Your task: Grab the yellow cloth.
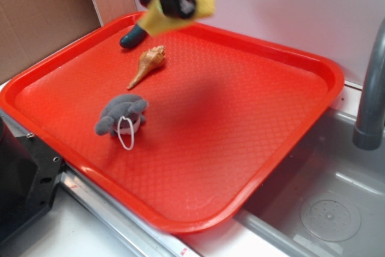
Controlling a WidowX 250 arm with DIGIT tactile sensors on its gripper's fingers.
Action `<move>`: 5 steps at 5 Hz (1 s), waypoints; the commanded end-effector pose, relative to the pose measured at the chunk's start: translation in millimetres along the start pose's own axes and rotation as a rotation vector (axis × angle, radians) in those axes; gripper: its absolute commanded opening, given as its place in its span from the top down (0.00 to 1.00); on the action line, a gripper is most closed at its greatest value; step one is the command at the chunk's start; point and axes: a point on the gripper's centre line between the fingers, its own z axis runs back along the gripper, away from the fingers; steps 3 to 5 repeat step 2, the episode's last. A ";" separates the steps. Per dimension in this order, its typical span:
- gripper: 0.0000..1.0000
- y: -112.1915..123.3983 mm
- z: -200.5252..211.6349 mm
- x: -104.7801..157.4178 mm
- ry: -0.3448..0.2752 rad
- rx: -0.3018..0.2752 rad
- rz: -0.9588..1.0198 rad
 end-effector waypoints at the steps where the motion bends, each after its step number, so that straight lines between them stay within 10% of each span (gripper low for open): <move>1: 1.00 20.9 39.4 -2.3 -0.094 -0.084 -0.032; 5: 1.00 28.7 32.9 6.2 -0.077 -0.037 0.078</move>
